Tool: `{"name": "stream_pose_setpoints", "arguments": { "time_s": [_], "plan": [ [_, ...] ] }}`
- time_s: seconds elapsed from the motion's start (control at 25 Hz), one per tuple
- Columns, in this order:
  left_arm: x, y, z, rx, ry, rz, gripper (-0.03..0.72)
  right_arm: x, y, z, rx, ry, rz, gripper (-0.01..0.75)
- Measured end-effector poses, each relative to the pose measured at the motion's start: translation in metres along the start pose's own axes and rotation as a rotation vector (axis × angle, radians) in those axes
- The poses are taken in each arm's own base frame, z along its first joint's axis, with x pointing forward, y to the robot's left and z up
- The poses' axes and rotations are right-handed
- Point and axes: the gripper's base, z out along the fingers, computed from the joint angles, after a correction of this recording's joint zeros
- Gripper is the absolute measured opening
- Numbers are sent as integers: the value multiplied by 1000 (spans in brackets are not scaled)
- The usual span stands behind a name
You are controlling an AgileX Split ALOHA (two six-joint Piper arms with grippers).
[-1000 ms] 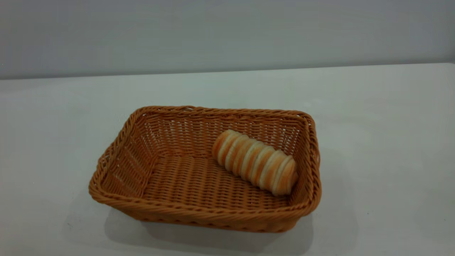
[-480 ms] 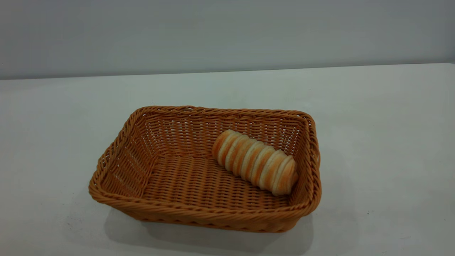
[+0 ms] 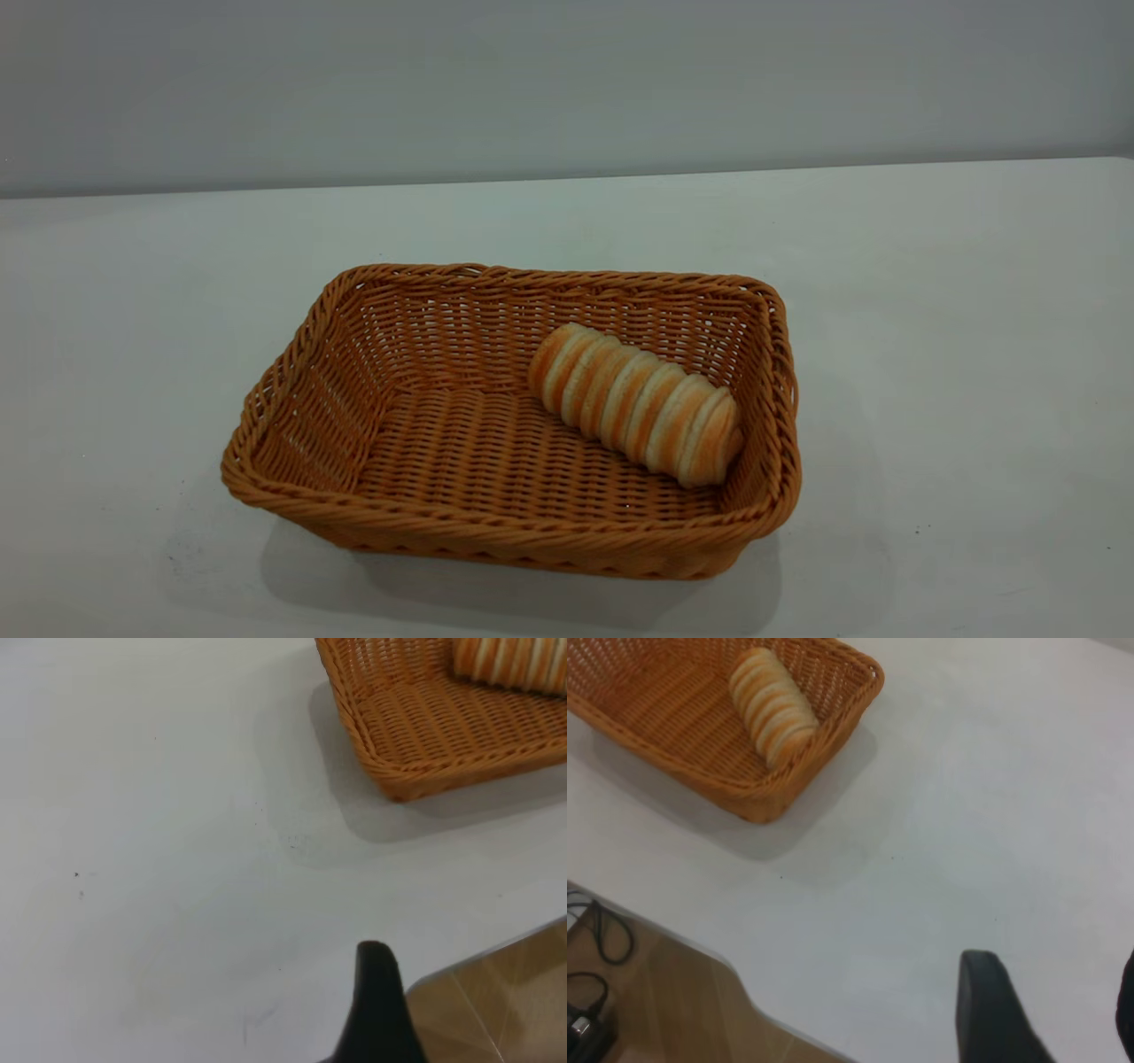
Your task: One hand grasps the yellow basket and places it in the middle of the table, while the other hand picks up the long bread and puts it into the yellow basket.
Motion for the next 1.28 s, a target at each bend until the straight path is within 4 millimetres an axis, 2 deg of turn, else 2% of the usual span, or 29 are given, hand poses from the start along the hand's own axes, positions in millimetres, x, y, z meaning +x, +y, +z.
{"name": "stream_pose_setpoints", "arguments": {
  "time_s": [0.92,1.28],
  "plan": [
    [-1,-3,0,36,-8,-8,594,0,0,0,7,1,5,384],
    [-2,-4,1,-8,-5,-47,594,0,2,0,207,19,128,384]
  ]
}}
